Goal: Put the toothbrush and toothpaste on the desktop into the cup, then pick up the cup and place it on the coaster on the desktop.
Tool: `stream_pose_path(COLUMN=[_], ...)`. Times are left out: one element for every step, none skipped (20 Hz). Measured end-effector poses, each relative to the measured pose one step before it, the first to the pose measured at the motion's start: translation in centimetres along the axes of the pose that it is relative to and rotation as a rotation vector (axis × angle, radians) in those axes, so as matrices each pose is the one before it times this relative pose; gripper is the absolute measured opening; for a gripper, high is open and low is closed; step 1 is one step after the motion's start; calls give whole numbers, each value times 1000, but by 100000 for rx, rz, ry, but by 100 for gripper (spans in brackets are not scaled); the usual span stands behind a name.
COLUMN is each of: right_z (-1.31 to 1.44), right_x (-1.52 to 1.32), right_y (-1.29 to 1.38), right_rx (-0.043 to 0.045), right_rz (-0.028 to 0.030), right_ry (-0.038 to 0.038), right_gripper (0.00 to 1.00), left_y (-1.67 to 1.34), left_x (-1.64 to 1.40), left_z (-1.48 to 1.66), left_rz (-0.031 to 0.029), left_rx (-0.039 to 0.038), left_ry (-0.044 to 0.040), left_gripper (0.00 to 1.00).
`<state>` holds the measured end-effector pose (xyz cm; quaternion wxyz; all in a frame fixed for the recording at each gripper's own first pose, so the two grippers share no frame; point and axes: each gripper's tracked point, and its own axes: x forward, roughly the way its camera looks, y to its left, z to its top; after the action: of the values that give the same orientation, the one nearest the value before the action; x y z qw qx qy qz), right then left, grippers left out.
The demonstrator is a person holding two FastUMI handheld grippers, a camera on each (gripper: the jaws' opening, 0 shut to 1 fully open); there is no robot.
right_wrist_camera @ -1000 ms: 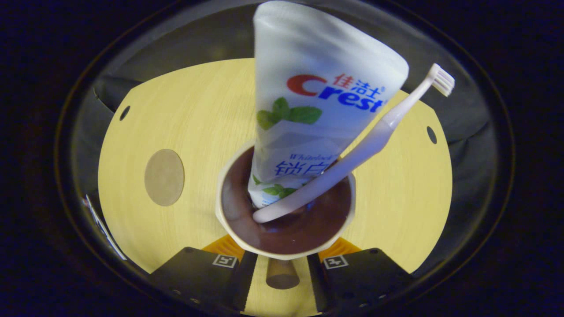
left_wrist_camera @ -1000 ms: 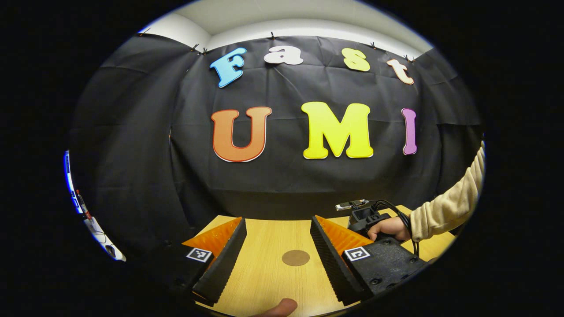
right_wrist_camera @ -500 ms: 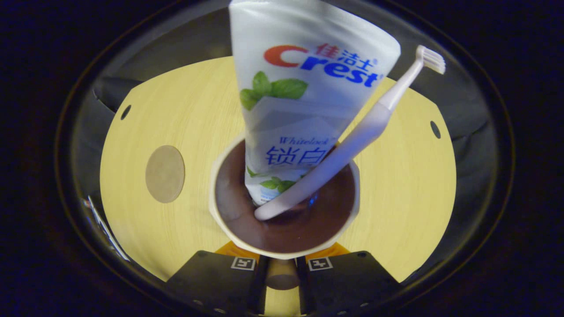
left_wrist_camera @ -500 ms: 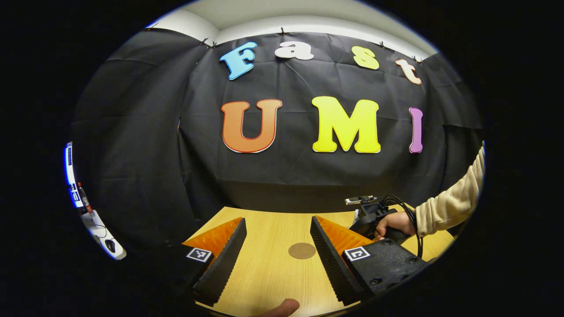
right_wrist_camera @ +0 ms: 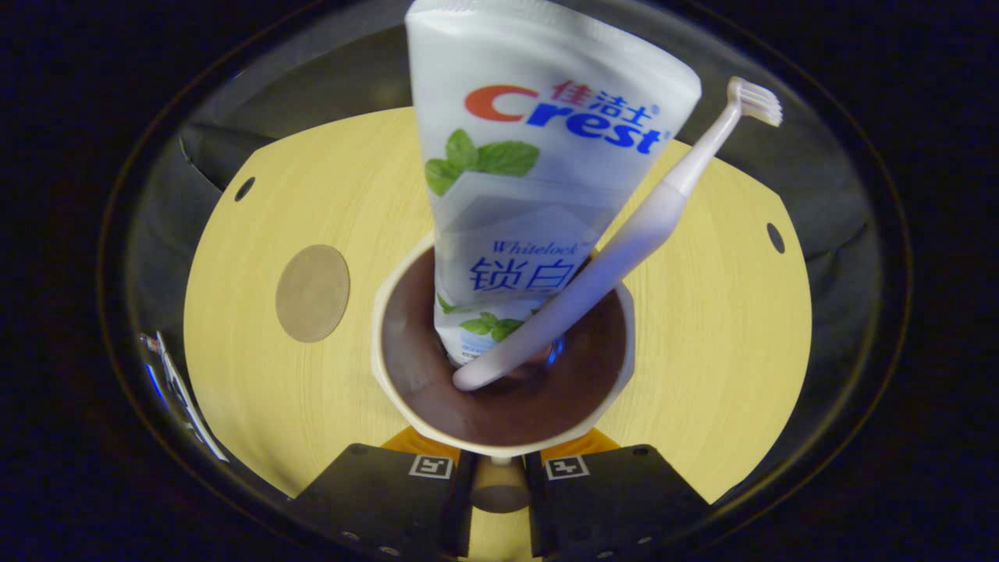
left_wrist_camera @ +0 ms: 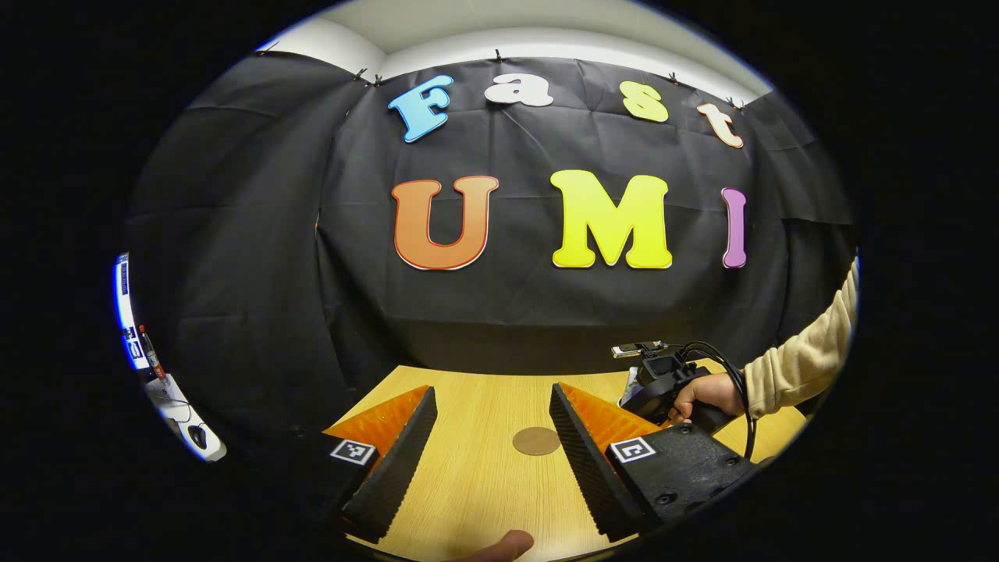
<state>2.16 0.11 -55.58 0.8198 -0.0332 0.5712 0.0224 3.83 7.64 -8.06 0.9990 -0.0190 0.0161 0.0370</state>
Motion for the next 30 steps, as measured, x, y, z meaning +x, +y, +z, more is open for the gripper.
stream_pose_path(right_z=[111, -25, 47, 4, 184, 72, 204, 39, 162, 64, 145, 60, 74, 67, 161, -106, 27, 16, 0, 16, 175, 49, 57, 92, 147, -41, 118, -162, 38, -31], right_x=[44, -41, 7, -9, -19, 23, 7, 63, -19, 33, -33, 4, -22, 14, -65, -20, 21, -10, 5, 94, -10, -42, 23, 13, 16, -113, -54, 165, 20, -56], right_y=[-24, -53, 28, 90, 160, -165, -18, -94, 33, 79, 169, 26, 105, 106, 20, -226, 67, 30, 3, 45, -19, -18, -51, 39, -86, 39, -67, 61, -76, 39], right_rx=[-285, -1016, 81, -45, -711, -1319, -1553, -1596, -829, -189, -694, -1450, -1786, -1263, -1305, -1164, -1236, -1043, -1152, -833, -1093, -1153, -976, -386, 59, 719, 368, -789, -1102, -780], right_rz=[-359, 72, 281, 130, 471, -166, -132, -237, 137, 743, 880, 290, 236, 743, 393, 729, 613, 530, 567, 510, 495, 349, 266, 380, 156, 28, -133, -373, -649, -625], right_ry=[-671, -644, -529, -355, -651, -789, -993, -591, -441, -105, -501, -582, -140, -236, 287, 62, 94, -89, 243, 42, 53, 289, 414, 133, 165, -24, -291, -447, -381, 365], right_gripper=[27, 27, 27, 27, 27, 27, 27, 27, 27, 27, 27, 27, 27, 27, 27, 27, 27, 27, 27, 27, 27, 27, 27, 27, 27, 27, 27, 27, 27, 27], left_y=[-10, -9, 151, 16, 48, 198, 208, 175, 190, 240, 471, 176, 348, 376, 362, 533, 454, 411, 444, 378, 324, 367, 546, 361, 438, 310, 242, 247, 260, 151], left_x=[-32, 9, -22, -134, -50, 14, -8, -45, -19, -42, -164, -98, -64, 27, -137, -106, -134, -28, -62, -32, 3, -116, 131, -13, -100, -38, -83, -79, 16, 87], left_z=[29, -56, -76, -77, 79, 12, -8, -11, 34, 55, 127, 96, 109, -101, -85, -143, 89, -105, -167, -109, -160, 10, -12, -7, -76, -193, -168, -218, -200, -190], left_rz=[-105, -120, -43, -86, 124, 248, 97, 231, 35, 163, 423, 178, 351, 194, 79, 384, 250, 178, 459, 355, 321, 552, 215, 374, 658, 635, 44, 417, 264, 0], left_rx=[-318, -411, -465, -291, -112, 31, 13, -322, -878, -979, -697, -422, 155, 524, 785, 850, 394, -9, -210, -317, -223, -70, -160, 99, 99, -57, -208, -24, 60, -1], left_ry=[-96, 224, 309, 123, -265, -241, 26, 162, -6, 15, -324, -367, -395, -88, -15, -174, 51, 147, 262, 237, 368, 384, 384, 22, 213, 305, 483, 259, 411, 197], left_gripper=[93, 93, 93, 93, 93, 93, 93, 93, 93, 93, 93, 93, 93, 93, 93, 93, 93, 93, 93, 93, 93, 93, 93, 94, 93, 93, 93, 93, 93, 93])
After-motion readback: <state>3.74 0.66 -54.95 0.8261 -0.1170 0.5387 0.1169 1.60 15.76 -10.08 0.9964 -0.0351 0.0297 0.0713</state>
